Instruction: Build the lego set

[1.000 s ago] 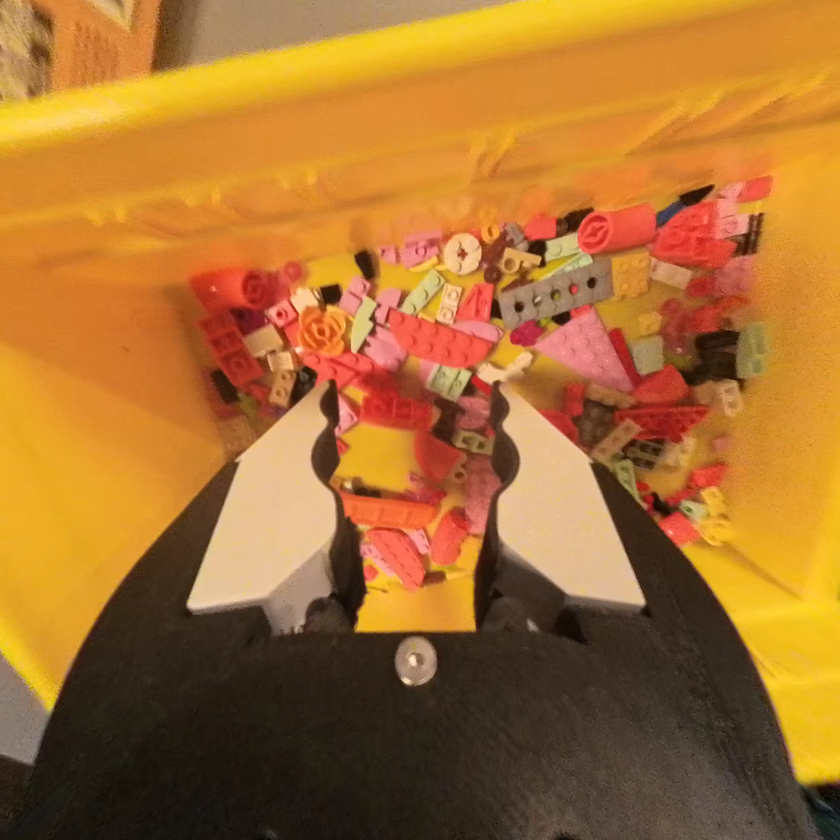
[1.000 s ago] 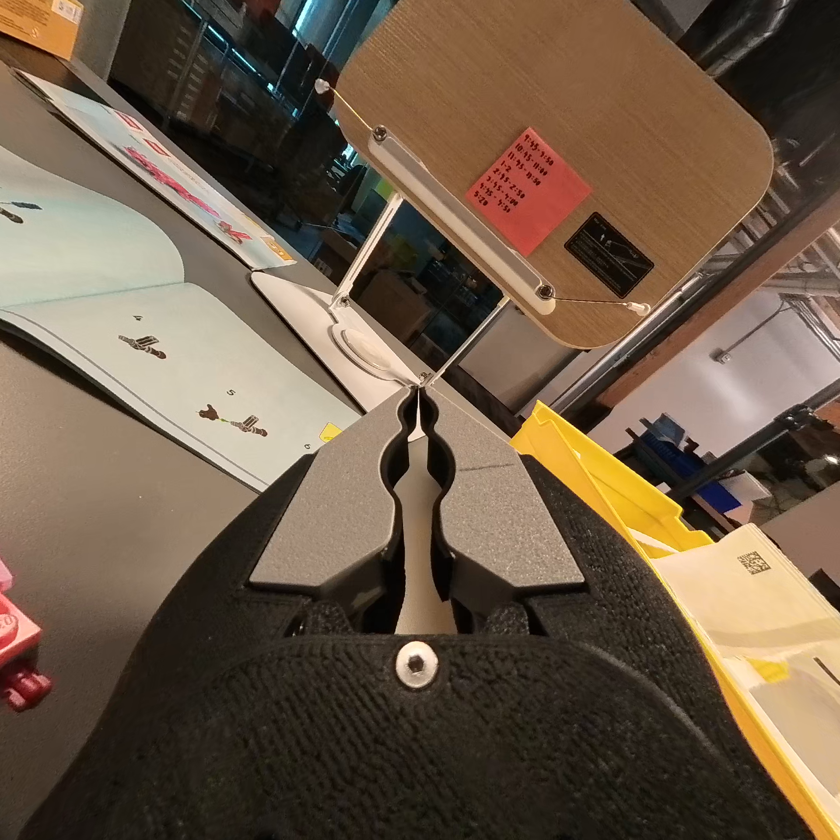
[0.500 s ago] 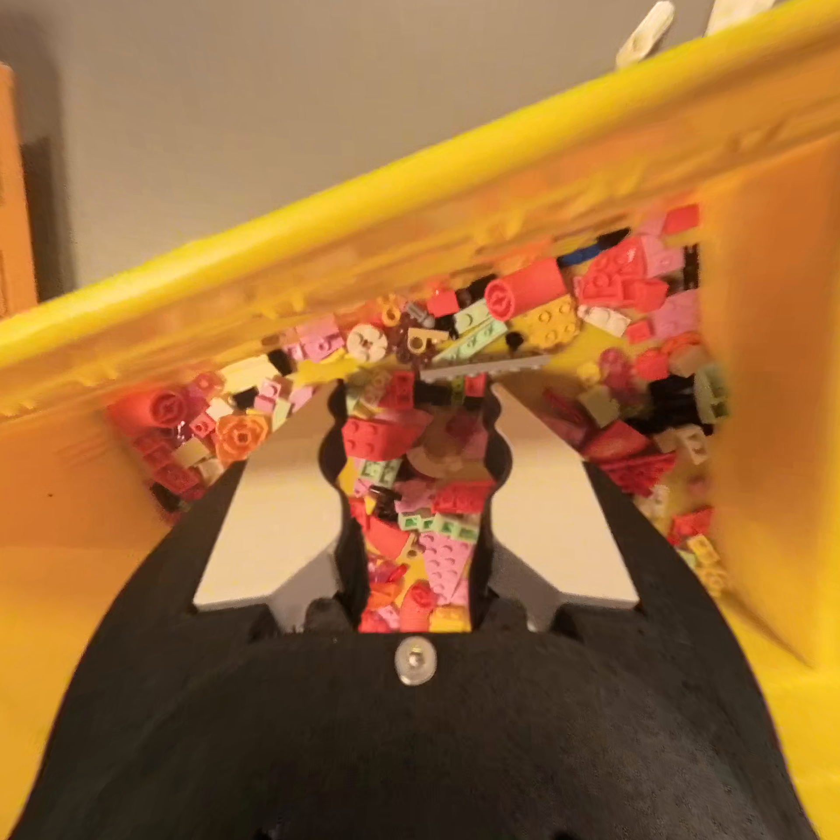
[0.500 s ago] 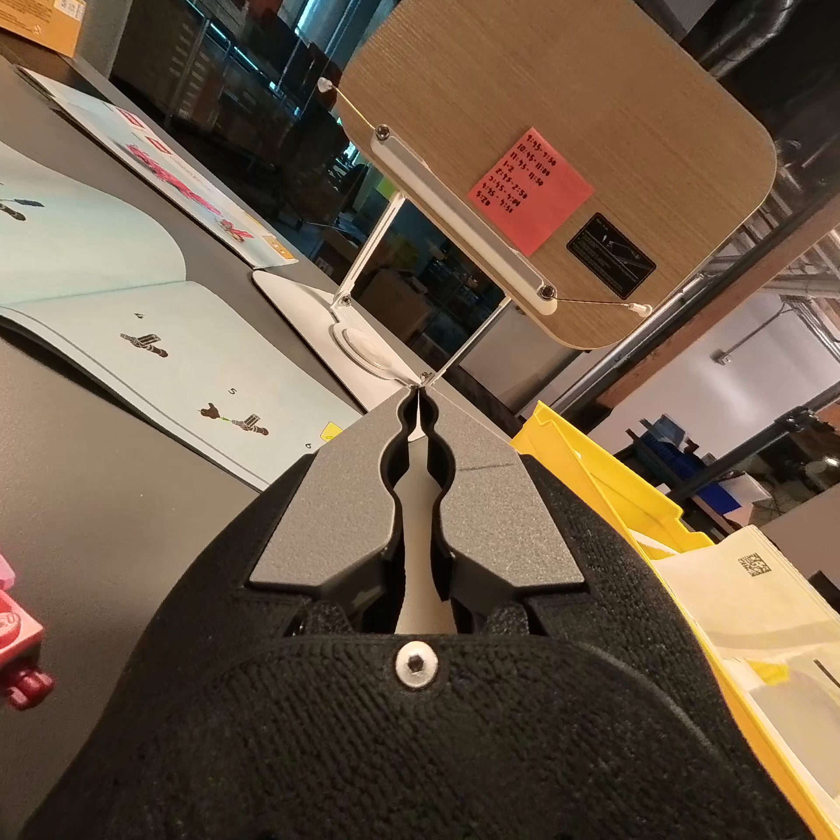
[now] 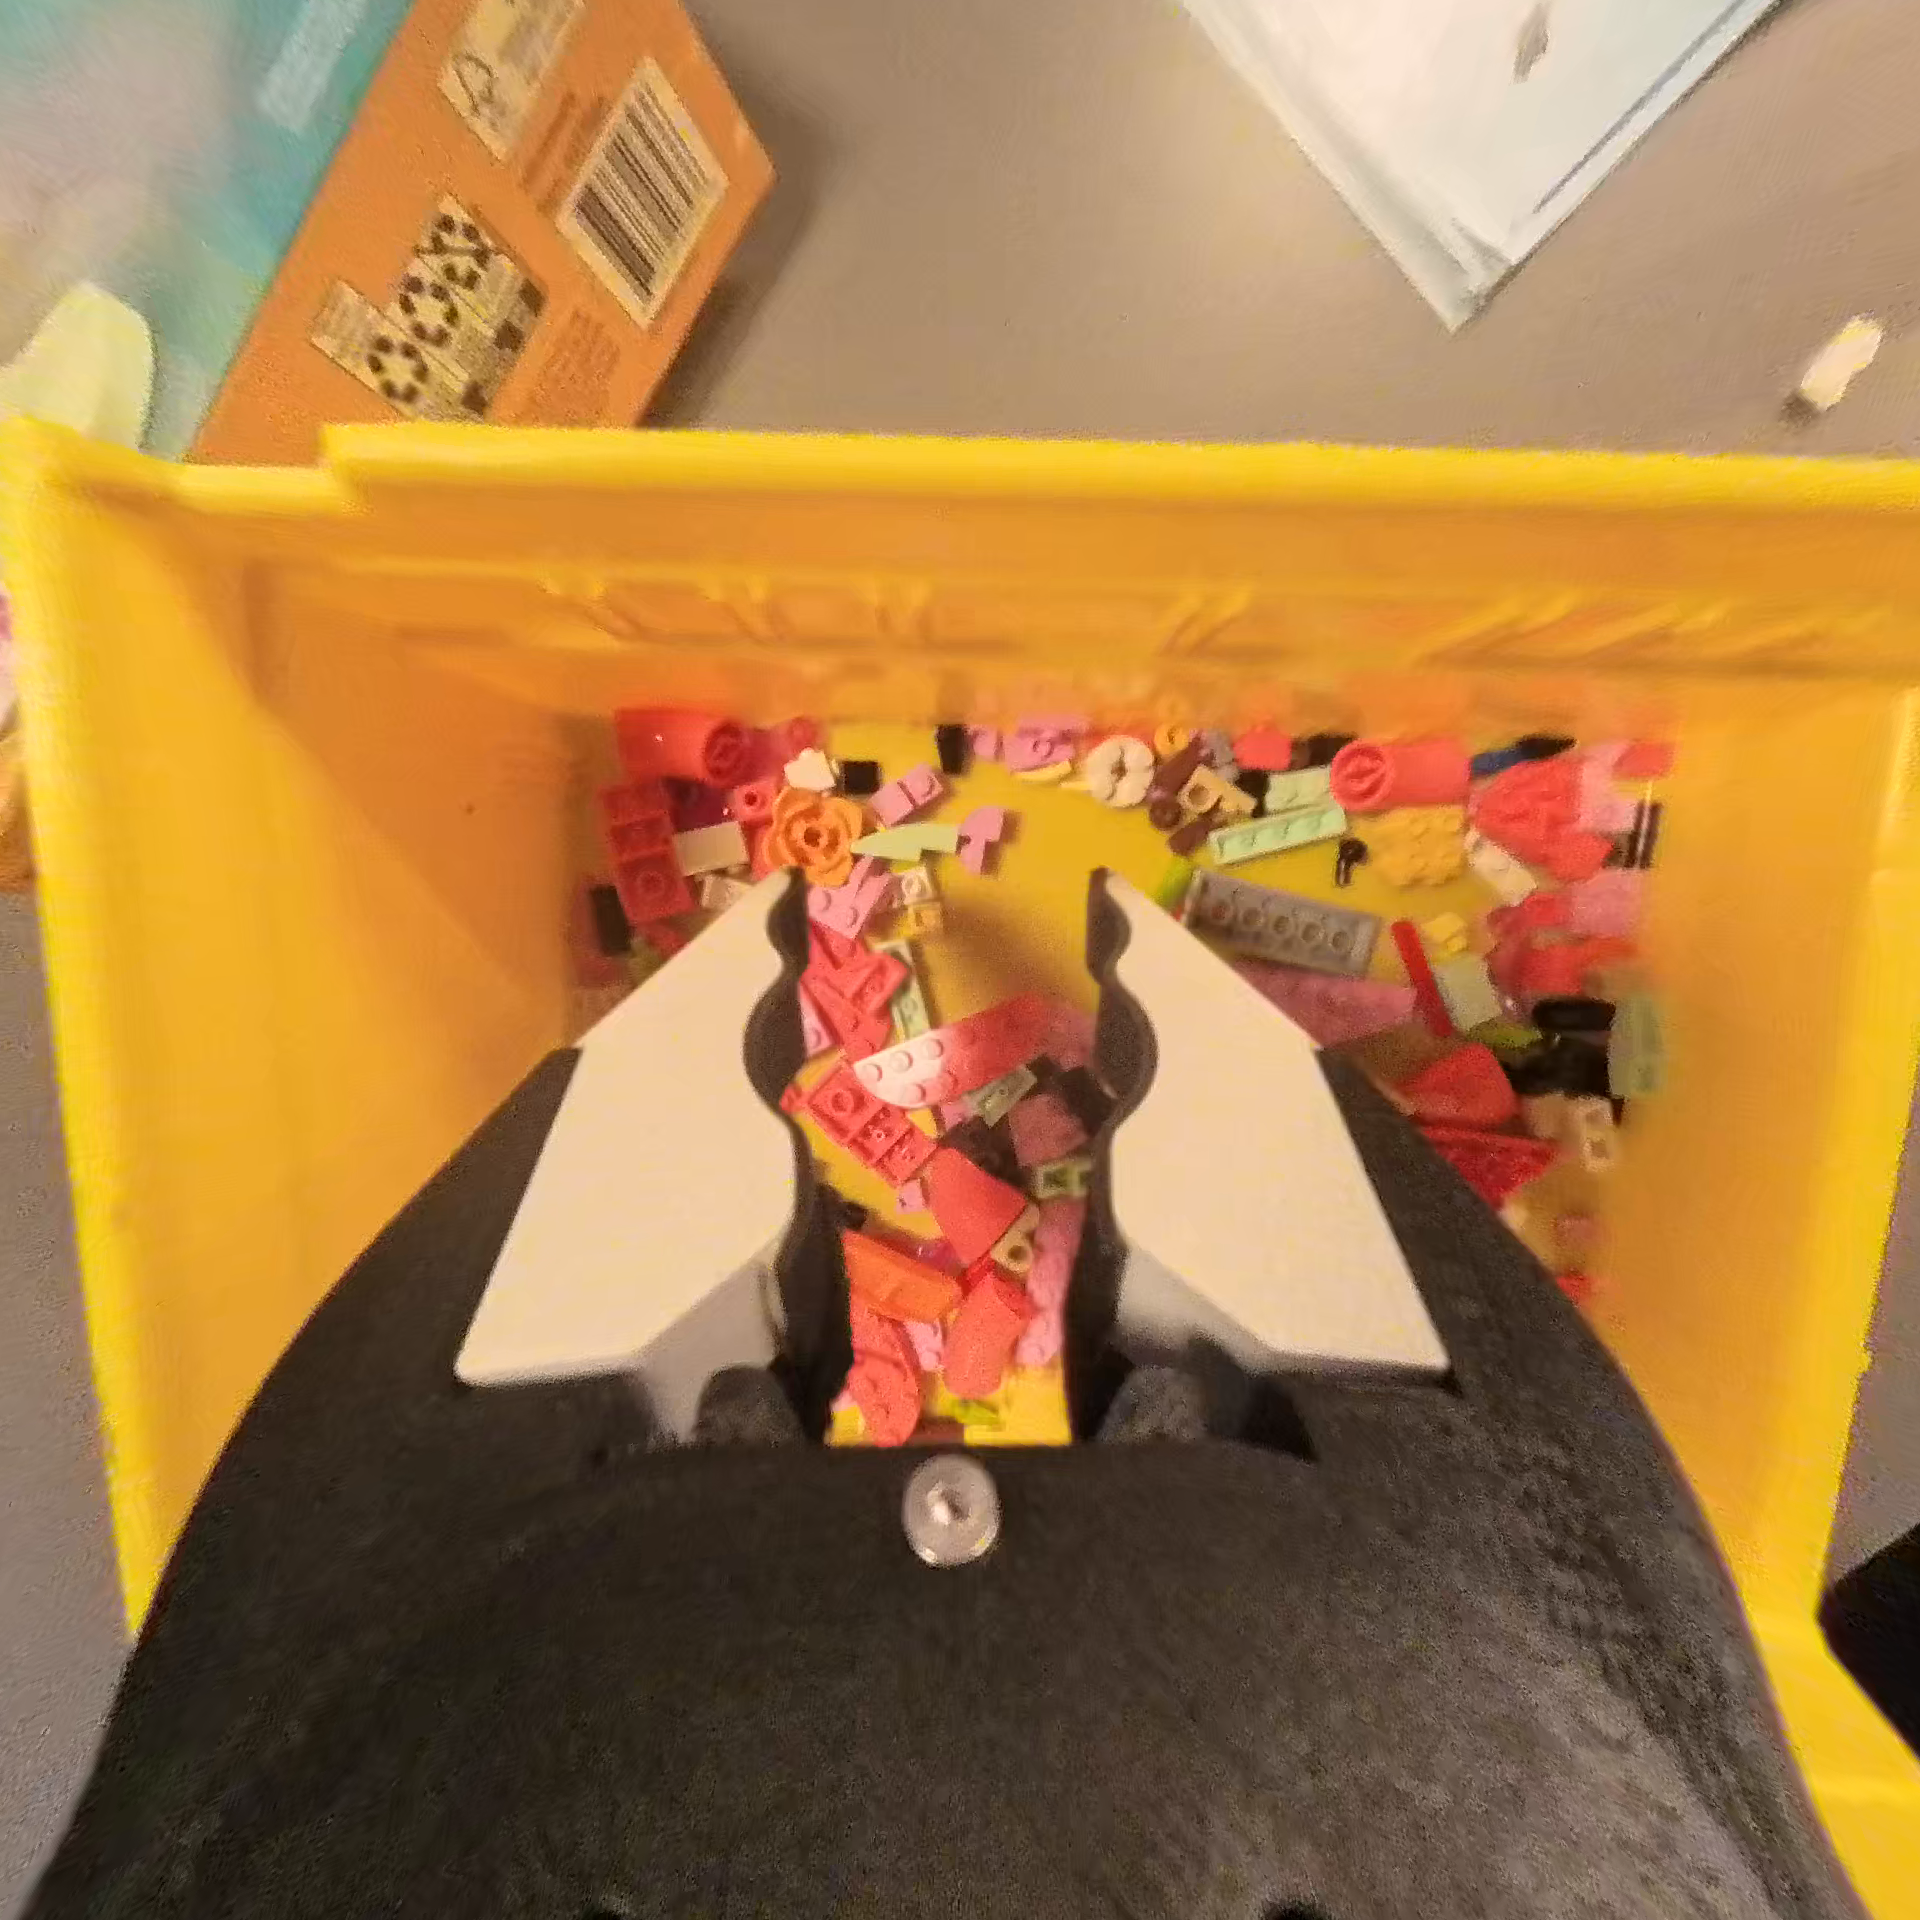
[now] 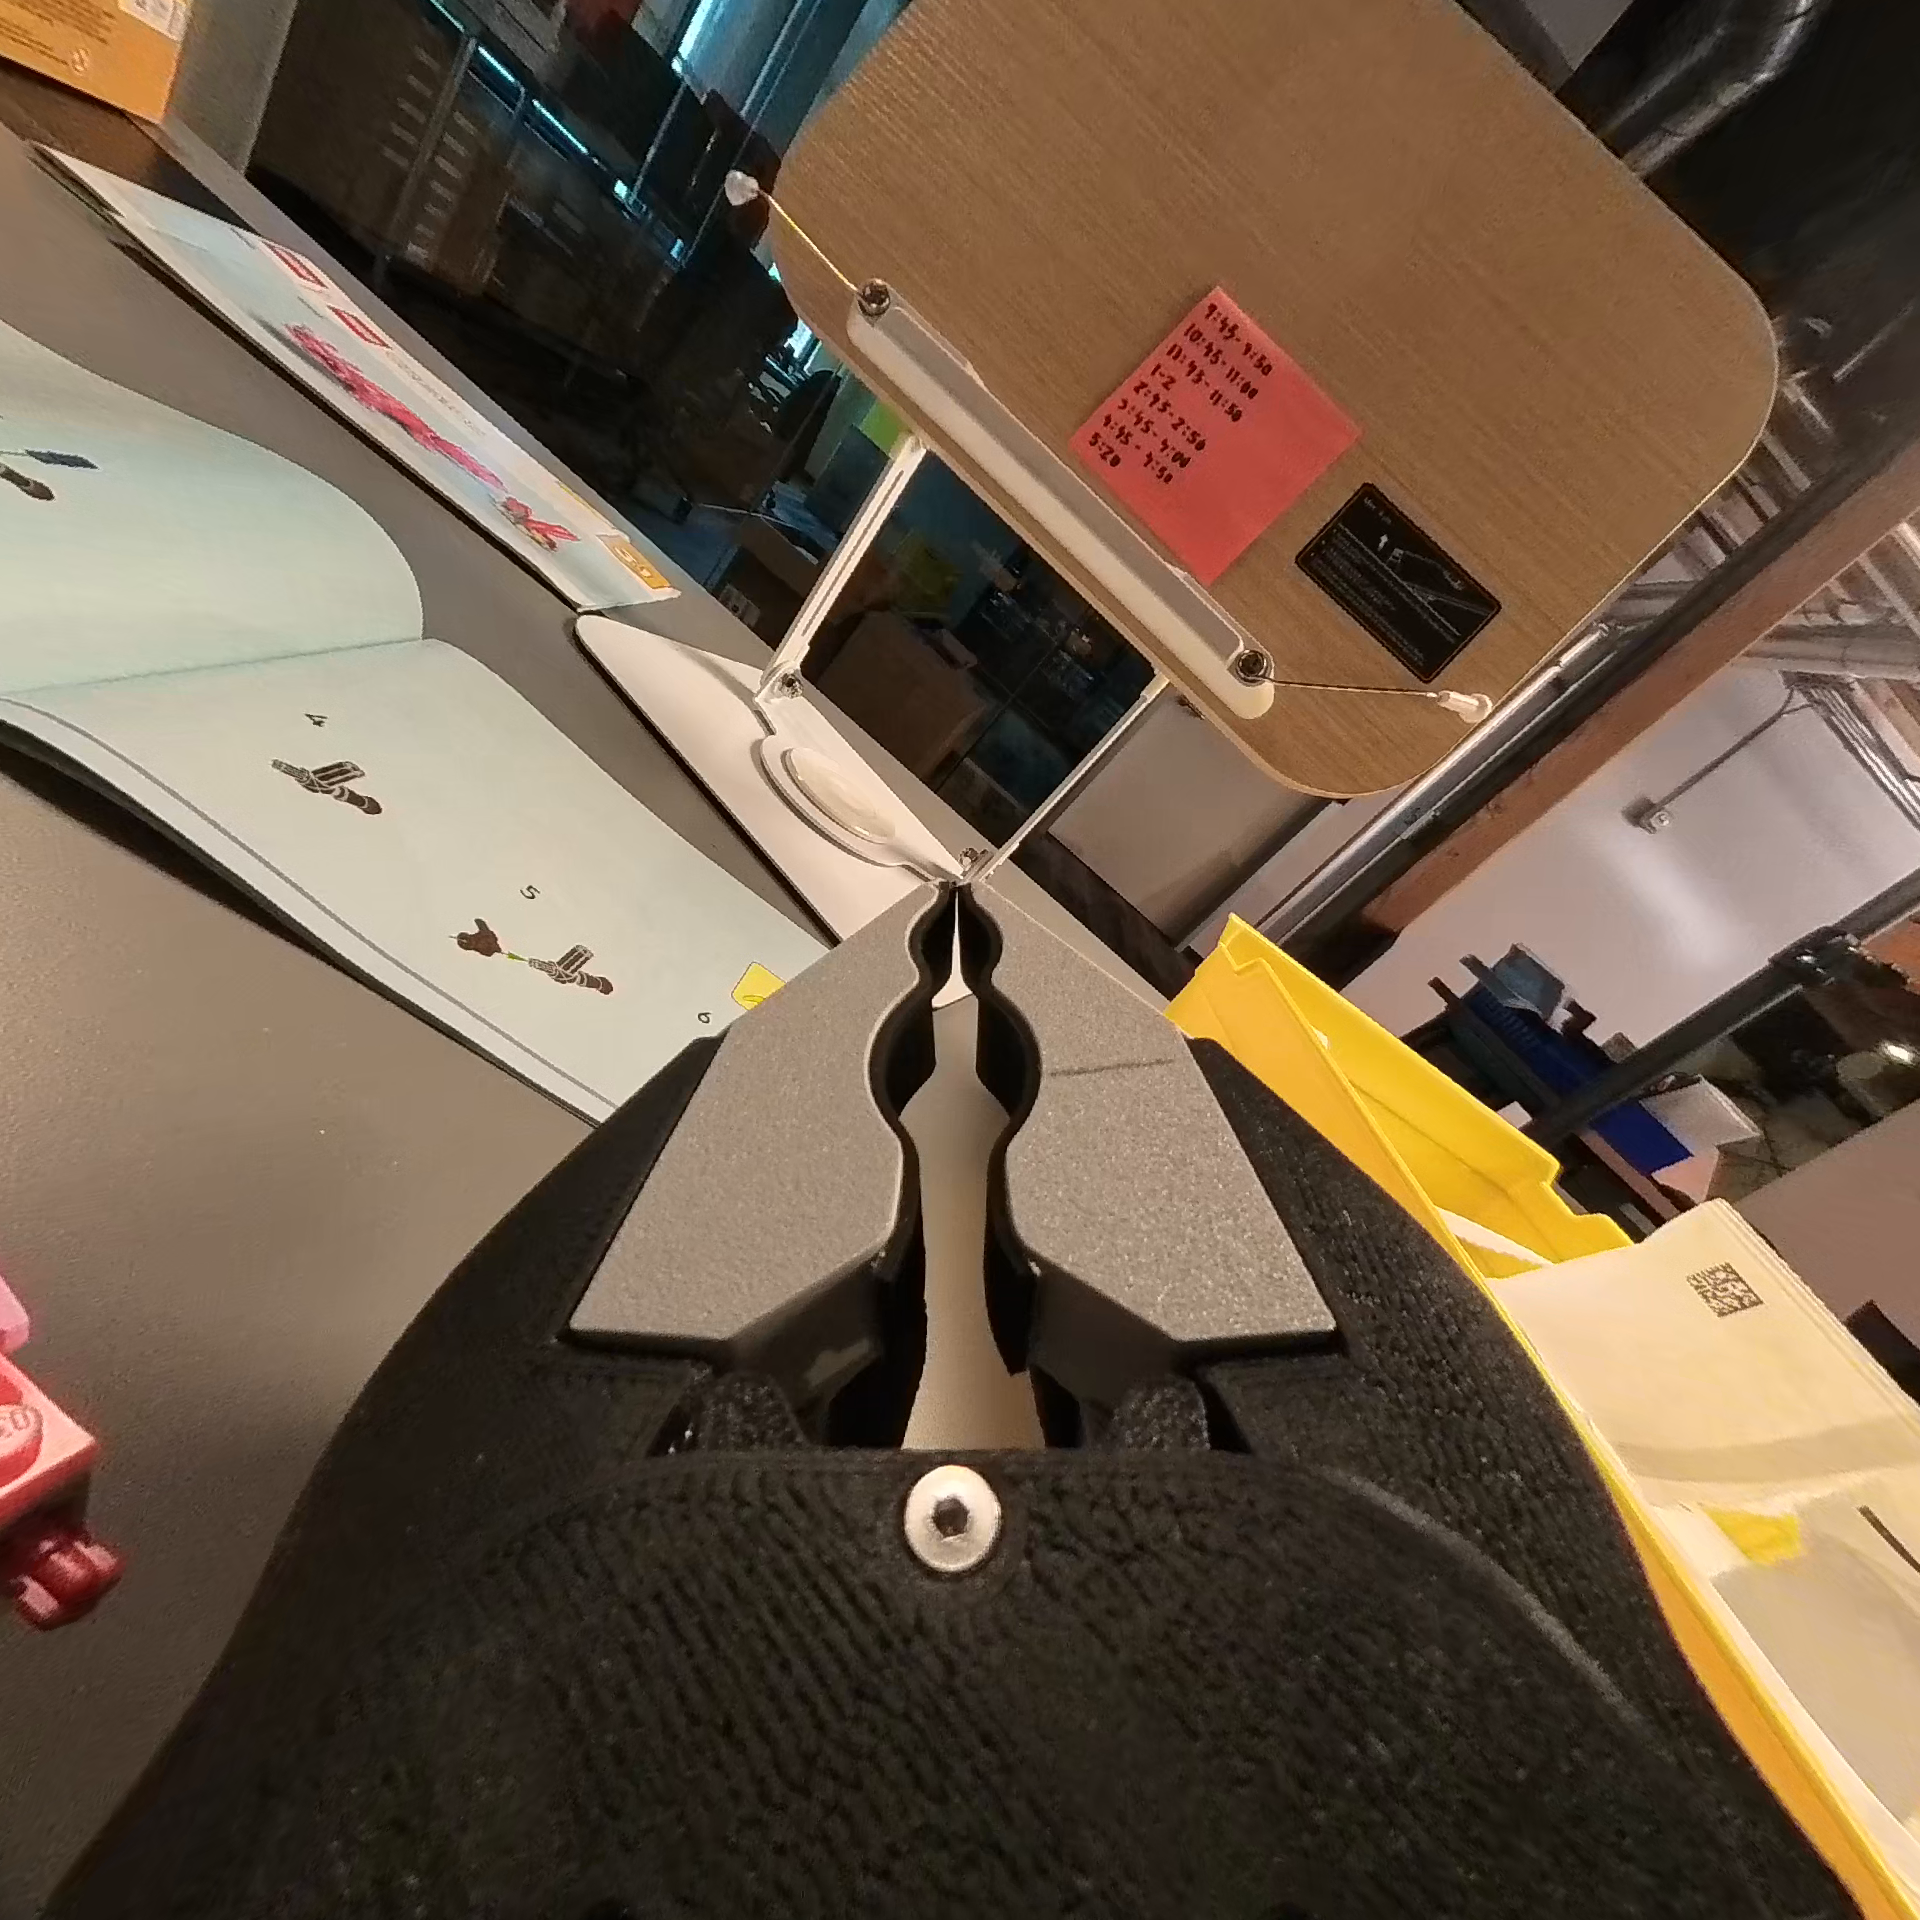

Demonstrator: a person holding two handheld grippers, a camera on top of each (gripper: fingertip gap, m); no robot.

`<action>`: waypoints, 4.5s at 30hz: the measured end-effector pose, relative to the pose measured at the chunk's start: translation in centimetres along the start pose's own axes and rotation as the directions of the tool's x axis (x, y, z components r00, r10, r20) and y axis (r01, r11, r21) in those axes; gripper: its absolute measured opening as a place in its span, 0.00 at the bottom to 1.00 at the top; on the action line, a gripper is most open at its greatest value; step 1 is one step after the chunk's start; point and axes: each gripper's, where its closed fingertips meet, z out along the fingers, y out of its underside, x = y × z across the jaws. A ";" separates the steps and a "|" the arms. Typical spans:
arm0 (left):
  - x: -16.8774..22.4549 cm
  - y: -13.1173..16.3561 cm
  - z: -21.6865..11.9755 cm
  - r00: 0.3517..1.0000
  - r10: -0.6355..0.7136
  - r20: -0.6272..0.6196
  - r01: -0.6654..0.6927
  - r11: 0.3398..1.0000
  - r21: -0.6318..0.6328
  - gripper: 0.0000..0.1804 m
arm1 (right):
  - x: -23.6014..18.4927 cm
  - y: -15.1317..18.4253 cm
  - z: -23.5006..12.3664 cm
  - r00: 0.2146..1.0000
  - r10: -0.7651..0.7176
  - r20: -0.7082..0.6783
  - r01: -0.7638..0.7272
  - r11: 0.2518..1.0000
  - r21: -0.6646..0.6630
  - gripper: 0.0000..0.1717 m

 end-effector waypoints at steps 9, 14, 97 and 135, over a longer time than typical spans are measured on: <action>-2.1 -1.0 1.7 0.993 -0.097 0.066 0.099 0.994 -0.040 0.30 | 0.0 0.0 0.0 1.000 -0.001 0.001 0.001 1.000 0.001 0.00; -1.1 -1.5 3.1 0.998 -0.055 -0.033 0.053 0.997 -0.057 0.13 | 0.0 0.0 0.0 1.000 0.000 0.002 0.000 1.000 0.003 0.00; 35.0 -15.8 2.5 0.935 0.352 -0.041 -0.160 0.523 0.837 0.00 | 0.7 -0.1 0.1 0.999 0.046 -0.024 -0.045 0.999 0.019 0.00; 26.4 -12.8 10.2 0.999 0.032 -0.043 -0.010 0.900 0.435 0.11 | 1.2 -0.2 -0.3 0.996 0.075 -0.043 -0.074 0.997 0.033 0.00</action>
